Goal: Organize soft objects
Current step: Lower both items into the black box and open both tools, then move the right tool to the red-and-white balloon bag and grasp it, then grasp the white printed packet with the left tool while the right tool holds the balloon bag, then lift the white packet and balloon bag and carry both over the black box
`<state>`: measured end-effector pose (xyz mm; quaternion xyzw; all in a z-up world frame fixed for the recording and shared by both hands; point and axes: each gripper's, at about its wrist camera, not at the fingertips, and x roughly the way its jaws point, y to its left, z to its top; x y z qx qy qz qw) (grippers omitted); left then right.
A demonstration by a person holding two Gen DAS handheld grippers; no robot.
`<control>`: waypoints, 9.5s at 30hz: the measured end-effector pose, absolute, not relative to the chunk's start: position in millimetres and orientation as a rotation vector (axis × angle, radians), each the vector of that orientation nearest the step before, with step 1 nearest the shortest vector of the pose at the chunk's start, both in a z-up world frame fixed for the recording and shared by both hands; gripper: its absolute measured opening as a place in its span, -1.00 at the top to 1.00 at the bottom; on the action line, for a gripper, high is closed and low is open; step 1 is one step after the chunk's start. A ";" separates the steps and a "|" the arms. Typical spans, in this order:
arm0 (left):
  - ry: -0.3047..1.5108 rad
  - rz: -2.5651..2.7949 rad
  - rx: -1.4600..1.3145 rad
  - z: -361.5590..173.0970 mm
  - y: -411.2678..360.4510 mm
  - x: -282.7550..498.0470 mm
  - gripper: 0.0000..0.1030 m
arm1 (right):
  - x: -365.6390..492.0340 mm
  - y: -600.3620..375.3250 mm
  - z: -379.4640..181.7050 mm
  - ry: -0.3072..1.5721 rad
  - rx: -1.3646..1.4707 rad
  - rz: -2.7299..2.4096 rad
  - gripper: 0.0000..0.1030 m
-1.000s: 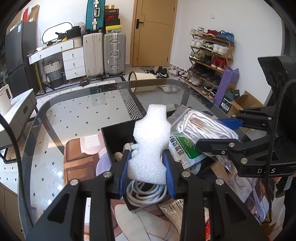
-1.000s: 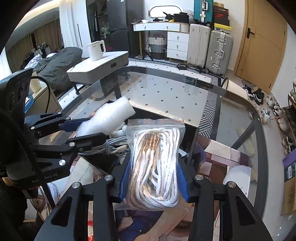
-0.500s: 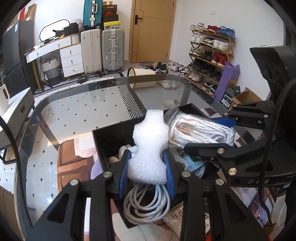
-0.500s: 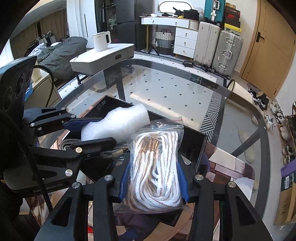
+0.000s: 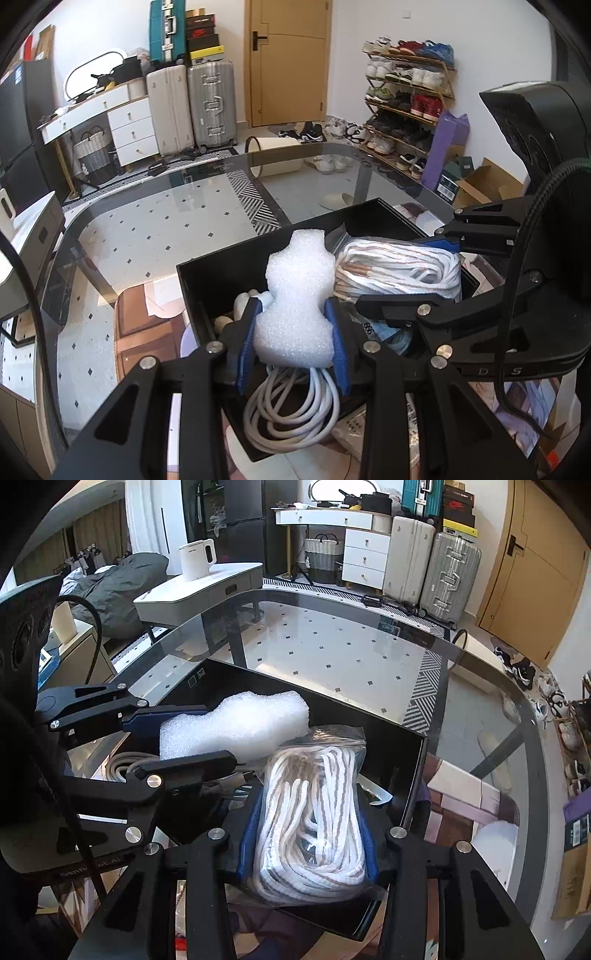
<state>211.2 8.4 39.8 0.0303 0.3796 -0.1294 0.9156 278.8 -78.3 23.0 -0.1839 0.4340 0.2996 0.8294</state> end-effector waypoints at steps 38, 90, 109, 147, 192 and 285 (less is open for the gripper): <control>0.646 -0.166 -0.140 68.5 38.2 124.3 -1.00 | 203.2 -166.5 76.4 0.697 -0.123 0.554 -0.99; 0.709 -0.109 -0.071 8.3 13.5 65.8 -1.00 | 128.0 -148.3 -29.9 0.864 -0.263 0.730 -0.99; 0.738 -0.118 -0.061 -1.2 8.6 70.4 -1.00 | 121.1 -134.4 -37.7 0.838 -0.344 0.754 -0.30; 0.922 -0.096 -0.088 -17.0 -45.2 130.2 -1.00 | 141.4 -200.0 -13.7 0.775 -0.148 0.633 0.09; 0.832 -0.133 -0.021 -6.5 -14.6 91.2 0.23 | 140.0 -193.4 -12.6 0.755 -0.157 0.638 0.09; 0.643 -0.176 -0.066 62.2 18.6 178.3 0.23 | 246.8 -113.0 70.4 0.680 -0.135 0.627 0.09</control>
